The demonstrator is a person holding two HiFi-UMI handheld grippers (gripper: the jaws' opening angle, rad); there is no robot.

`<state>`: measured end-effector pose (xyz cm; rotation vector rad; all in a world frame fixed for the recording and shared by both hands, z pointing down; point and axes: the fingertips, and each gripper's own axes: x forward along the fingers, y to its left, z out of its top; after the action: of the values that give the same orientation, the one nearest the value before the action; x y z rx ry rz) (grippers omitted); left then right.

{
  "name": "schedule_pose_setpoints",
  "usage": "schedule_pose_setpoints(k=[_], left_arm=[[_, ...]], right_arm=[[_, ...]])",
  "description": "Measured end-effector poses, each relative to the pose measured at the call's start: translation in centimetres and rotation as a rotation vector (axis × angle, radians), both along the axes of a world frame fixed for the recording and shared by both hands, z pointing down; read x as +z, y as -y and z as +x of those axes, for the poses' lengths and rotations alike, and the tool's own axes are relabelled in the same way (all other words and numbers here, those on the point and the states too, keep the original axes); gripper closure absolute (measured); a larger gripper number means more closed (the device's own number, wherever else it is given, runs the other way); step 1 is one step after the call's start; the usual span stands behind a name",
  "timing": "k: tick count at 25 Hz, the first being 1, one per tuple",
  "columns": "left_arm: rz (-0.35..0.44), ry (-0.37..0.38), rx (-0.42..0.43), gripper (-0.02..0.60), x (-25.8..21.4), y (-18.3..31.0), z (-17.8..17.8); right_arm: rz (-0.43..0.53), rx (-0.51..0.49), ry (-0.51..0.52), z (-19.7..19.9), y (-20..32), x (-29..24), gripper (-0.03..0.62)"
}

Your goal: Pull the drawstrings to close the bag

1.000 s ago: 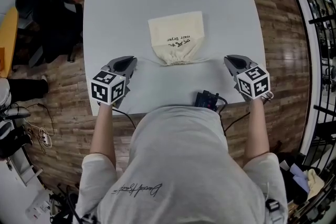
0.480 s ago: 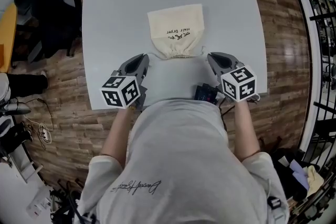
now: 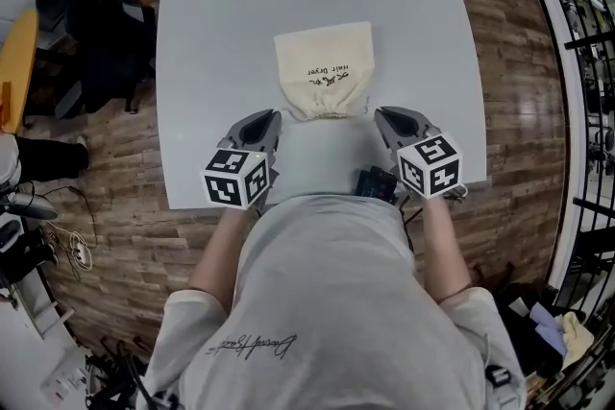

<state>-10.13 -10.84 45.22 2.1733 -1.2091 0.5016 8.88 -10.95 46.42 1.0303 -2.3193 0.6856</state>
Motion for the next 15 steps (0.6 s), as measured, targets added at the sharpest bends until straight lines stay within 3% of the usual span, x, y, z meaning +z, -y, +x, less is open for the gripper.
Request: schedule_pose_setpoints(k=[15], left_arm=[[0.013,0.000,0.009,0.572,-0.42,-0.73,0.36]], right_arm=[[0.026,-0.037,-0.012,-0.79,-0.58,-0.41,0.572]])
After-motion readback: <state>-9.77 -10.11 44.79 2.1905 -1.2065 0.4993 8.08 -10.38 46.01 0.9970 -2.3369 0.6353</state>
